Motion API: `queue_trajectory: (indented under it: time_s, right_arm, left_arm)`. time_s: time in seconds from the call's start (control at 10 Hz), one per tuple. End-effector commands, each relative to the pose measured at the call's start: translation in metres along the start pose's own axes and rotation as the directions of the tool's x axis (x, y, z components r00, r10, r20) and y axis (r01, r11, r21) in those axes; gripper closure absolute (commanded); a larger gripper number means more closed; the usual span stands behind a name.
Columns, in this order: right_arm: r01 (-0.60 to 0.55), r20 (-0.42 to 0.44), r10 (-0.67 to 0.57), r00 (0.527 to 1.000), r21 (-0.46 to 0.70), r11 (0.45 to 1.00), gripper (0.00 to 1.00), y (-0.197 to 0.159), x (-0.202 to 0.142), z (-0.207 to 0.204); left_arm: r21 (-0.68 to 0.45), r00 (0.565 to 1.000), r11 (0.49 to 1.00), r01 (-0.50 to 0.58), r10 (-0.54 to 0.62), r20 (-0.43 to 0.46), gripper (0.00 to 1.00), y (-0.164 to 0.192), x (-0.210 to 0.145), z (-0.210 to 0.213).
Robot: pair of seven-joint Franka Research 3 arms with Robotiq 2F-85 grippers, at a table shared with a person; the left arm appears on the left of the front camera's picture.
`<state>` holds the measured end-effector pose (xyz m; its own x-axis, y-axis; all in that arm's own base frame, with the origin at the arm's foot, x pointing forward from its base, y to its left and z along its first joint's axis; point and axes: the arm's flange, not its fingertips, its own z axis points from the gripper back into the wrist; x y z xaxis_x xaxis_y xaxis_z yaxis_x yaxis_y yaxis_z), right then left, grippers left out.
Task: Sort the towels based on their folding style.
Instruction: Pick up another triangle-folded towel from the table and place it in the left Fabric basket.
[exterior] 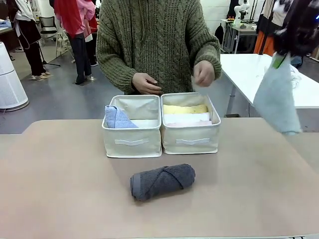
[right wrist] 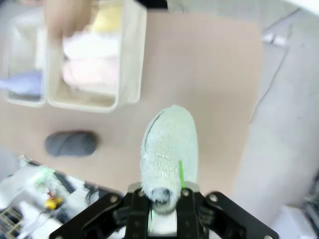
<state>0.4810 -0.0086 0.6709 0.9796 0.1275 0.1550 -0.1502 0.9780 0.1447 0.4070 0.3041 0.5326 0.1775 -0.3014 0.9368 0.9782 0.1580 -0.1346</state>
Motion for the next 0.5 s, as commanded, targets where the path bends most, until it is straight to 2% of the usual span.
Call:
queue_trajectory:
  time_s: [0.0, 0.2, 0.3, 0.4]
  right_arm:
    - [-0.038, 0.060, 0.042, 0.997, -0.073, 0.997, 1.00, 0.021, -0.056, 0.004]
    - [-0.049, 0.092, 0.058, 0.994, -0.095, 0.994, 1.00, 0.032, -0.087, 0.011]
    - [0.045, 0.105, -0.032, 0.994, -0.116, 0.992, 1.00, 0.025, -0.091, -0.002]
    - [-0.056, 0.068, 0.061, 0.996, -0.070, 0.996, 1.00, 0.035, -0.084, 0.036]
  left_arm:
    - [0.007, 1.000, 1.000, 0.007, -0.007, 0.013, 0.00, -0.002, 0.002, 0.000]
    - [0.007, 1.000, 1.000, 0.007, -0.007, 0.013, 0.00, -0.002, 0.002, 0.000]
    - [0.007, 1.000, 1.000, 0.007, -0.007, 0.013, 0.00, -0.002, 0.002, 0.000]
    - [0.007, 1.000, 1.000, 0.007, -0.007, 0.013, 0.00, -0.002, 0.002, 0.000]
